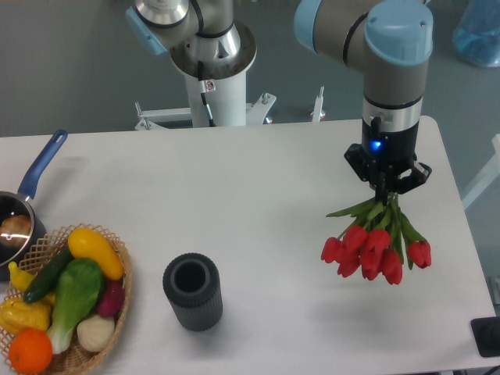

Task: Insert the flowers into the vase
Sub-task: 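Lift the red tulip bunch with the gripper and start moving toward the vase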

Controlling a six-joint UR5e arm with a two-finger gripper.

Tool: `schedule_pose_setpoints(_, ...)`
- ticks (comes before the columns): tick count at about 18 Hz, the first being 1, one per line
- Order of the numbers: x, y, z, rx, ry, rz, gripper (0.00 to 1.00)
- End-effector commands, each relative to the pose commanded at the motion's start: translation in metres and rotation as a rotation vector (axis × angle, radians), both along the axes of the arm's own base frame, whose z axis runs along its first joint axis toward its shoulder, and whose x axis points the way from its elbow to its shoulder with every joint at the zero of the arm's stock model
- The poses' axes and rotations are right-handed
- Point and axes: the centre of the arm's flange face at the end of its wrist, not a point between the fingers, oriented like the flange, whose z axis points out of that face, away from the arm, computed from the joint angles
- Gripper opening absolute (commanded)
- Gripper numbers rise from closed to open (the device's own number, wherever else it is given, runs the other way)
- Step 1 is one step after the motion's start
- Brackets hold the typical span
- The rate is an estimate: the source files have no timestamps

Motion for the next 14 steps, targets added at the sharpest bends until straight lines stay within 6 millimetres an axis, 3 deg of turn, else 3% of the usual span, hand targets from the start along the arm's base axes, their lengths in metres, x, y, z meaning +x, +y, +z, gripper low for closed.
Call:
schedule_pose_setpoints(10,0.008,0.008,0.01,0.106,-0.038,0.018,0.0)
schedule_pose_setpoints(13,0.016,0.015,0.025,0.257,-0.096,0.025,0.0)
schedule_pose_setpoints(14,0.021,0.018,0.04,0.34,-0.114,0.015,0.0)
